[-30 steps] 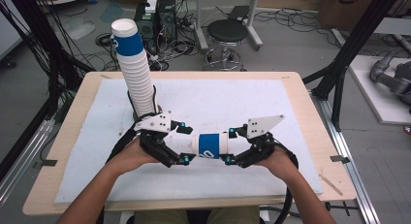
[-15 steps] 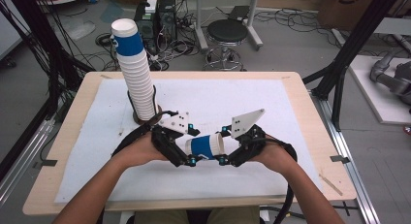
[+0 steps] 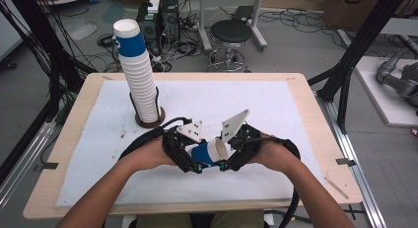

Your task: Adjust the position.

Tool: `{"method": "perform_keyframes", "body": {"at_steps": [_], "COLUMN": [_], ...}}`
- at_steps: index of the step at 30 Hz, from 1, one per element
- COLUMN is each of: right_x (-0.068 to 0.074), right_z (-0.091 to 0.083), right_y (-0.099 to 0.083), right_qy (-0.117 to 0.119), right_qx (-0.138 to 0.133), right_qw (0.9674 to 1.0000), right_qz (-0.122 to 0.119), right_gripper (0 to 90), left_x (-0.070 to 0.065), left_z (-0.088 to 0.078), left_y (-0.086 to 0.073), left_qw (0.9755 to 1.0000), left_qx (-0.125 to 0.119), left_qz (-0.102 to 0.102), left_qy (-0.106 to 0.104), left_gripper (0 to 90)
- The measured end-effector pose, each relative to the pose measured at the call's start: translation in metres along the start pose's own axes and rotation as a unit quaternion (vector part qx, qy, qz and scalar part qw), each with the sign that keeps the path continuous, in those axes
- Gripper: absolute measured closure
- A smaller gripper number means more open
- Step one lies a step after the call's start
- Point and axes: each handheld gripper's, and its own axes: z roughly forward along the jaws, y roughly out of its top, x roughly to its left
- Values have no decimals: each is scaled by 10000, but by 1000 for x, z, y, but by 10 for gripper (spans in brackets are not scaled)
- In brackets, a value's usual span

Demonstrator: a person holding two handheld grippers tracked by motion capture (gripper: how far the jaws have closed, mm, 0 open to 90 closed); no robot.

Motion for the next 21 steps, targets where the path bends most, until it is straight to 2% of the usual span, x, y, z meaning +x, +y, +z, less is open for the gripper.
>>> {"method": "perform_keyframes", "body": {"at_steps": [1,8,11,16,18,21], "right_x": [0,1,1,2,2,2], "right_z": [1,5,7,9,10,10], "right_y": [1,6,8,10,11,10], "right_qy": [21,64,83,120,139,160], "right_qx": [35,243,313,441,468,471], "right_qw": [10000,9996,9994,9989,9987,9987], "right_qz": [-7,-99,-155,-124,-129,-74], "right_gripper": [281,280,281,282,282,268], "left_x": [0,1,0,1,0,-1], "left_z": [1,5,8,12,14,16], "left_y": [0,0,0,-1,-2,-6], "left_qw": [10000,9996,9995,9991,9991,9995], "left_qx": [-10,204,204,318,315,92], "left_qz": [-50,-24,-80,-77,-82,-130], "left_qy": [-27,-172,-226,-286,-283,-271], "left_gripper": [244,277,297,299,301,301]}}
